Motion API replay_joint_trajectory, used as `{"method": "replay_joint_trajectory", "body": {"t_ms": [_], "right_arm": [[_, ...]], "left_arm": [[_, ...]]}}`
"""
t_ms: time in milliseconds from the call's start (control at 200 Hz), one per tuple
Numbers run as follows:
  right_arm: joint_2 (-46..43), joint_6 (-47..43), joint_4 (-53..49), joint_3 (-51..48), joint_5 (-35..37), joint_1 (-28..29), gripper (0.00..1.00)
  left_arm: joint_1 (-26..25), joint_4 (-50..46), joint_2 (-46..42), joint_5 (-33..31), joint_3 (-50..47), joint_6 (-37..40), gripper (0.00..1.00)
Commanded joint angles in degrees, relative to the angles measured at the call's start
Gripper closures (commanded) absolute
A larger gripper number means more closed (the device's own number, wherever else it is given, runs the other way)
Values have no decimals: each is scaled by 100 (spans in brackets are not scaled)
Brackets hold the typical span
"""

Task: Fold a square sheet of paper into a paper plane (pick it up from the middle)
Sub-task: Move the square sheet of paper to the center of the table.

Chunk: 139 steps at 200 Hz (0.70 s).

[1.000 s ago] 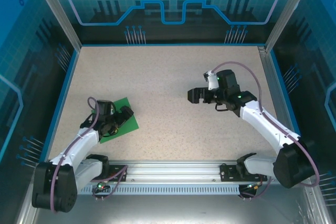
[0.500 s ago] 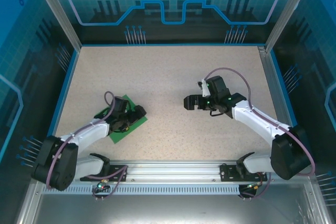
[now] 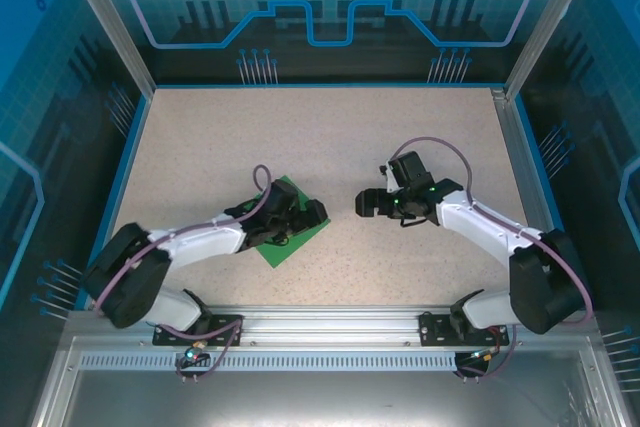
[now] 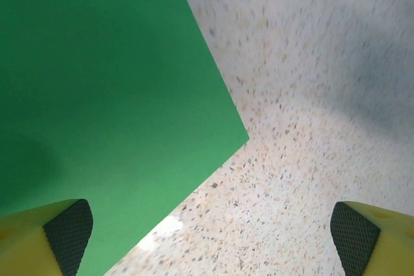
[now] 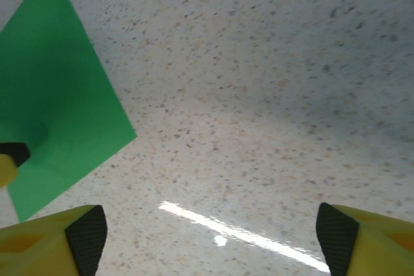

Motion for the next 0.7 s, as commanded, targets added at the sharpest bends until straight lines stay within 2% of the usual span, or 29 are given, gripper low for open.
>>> {"method": "replay_joint_trajectory", "body": {"t_ms": [0, 65, 90, 300, 530, 690], "right_arm": [[480, 146, 471, 434, -958, 151, 18], [939, 174, 546, 791, -1154, 354, 22], [1134, 166, 490, 993, -1166, 448, 26], [2661, 153, -3, 2690, -951, 1270, 42], [4108, 13, -586, 4315, -1119, 1786, 46], [4861, 24, -935, 5108, -1143, 1876, 46]], "left_arm": [[151, -1115, -1001, -978, -234, -13, 1], [378, -1411, -1567, -1103, -502, -44, 1], [477, -1460, -1794, -1118, -617, -6, 1], [1048, -1991, -3357, -1241, -1285, 165, 1], [1151, -2193, -4588, -1333, -1889, 148, 1], [1168, -2130, -5173, -1349, -2145, 246, 1]]}}
